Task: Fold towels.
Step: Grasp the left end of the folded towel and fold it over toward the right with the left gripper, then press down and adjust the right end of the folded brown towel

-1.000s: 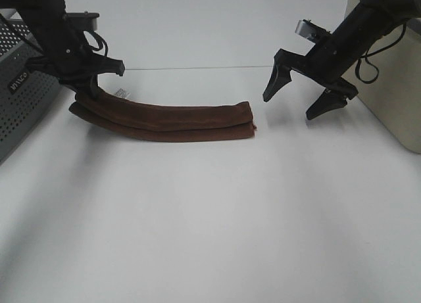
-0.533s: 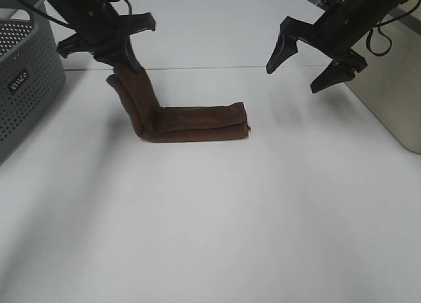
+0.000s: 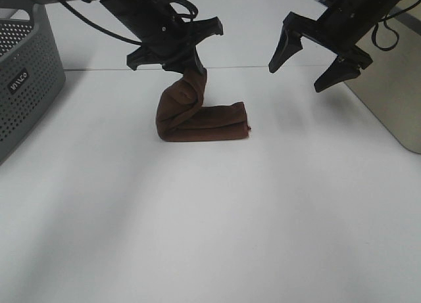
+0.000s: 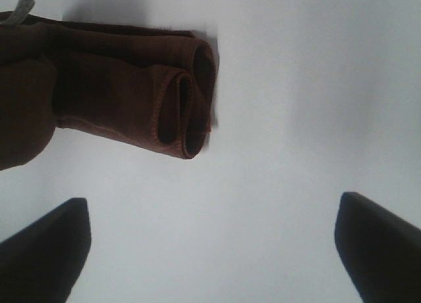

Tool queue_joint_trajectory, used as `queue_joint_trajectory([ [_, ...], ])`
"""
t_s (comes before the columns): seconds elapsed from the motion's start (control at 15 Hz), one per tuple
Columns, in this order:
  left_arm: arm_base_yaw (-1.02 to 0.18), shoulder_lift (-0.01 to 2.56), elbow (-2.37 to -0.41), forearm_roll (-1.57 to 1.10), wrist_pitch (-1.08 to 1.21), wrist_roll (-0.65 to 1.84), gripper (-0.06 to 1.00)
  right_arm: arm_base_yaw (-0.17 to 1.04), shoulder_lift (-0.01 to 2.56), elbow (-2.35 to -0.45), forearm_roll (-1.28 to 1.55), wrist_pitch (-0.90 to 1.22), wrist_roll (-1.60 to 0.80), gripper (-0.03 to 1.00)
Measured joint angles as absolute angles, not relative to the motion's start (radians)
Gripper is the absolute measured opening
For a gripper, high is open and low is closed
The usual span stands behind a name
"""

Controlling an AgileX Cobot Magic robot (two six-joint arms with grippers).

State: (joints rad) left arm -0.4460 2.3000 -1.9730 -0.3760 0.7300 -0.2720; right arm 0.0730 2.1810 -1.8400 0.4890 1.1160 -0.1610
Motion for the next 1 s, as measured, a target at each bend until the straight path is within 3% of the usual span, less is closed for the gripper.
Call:
queue_joint_trajectory([
  [0.2,-0.472,2.324,-1.973,-0.402,0.666,-0.323,0.42,0.073,2.179,-1.840,0.489,1.122,-0.160,0.94],
  [0.33,-0.482,2.325,-1.975,-0.440,0.635,-0.323,0.56,0.073,2.179,-1.840,0.489,1.123,-0.160,0.94],
  [0.67,-0.463,2.288,-1.975,-0.404,0.593,-0.323,0.58,0.085,2.179,-1.840,0.609,1.123,-0.205,0.94],
  [1.0,-0.327,2.196,-1.975,-0.270,0.615,-0.323,0.58,0.246,2.221,-1.841,0.859,1.030,-0.359,0.94],
])
